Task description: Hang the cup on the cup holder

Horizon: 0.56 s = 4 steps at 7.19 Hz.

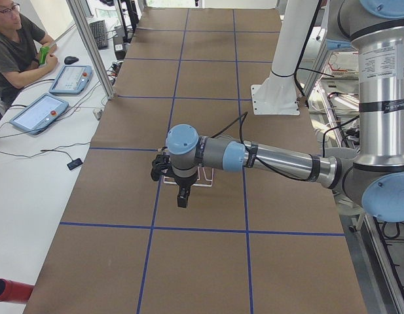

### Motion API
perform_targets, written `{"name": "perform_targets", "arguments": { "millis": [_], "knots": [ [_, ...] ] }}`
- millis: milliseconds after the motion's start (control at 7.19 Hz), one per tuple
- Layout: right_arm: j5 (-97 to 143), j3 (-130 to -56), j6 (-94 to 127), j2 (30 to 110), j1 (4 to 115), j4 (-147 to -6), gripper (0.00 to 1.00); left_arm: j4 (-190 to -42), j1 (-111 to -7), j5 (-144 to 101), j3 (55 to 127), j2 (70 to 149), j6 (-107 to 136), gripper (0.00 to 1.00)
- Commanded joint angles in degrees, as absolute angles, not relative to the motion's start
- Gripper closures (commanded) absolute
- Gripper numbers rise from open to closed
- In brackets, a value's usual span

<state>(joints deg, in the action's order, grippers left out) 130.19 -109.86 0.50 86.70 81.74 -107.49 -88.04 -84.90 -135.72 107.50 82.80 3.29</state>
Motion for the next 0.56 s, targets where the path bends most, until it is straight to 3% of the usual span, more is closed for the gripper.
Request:
{"name": "perform_targets", "arguments": {
  "millis": [0,417],
  "knots": [
    [130.0,-109.9,0.7,86.7,81.7,-107.5,0.0,-88.5,-84.9,-135.8,107.3,82.8,8.2,0.01],
    [129.6,-110.0,0.7,86.7,81.7,-107.5,0.0,-88.5,-84.9,-135.7,107.1,83.1,8.2,0.01]
  ]
}}
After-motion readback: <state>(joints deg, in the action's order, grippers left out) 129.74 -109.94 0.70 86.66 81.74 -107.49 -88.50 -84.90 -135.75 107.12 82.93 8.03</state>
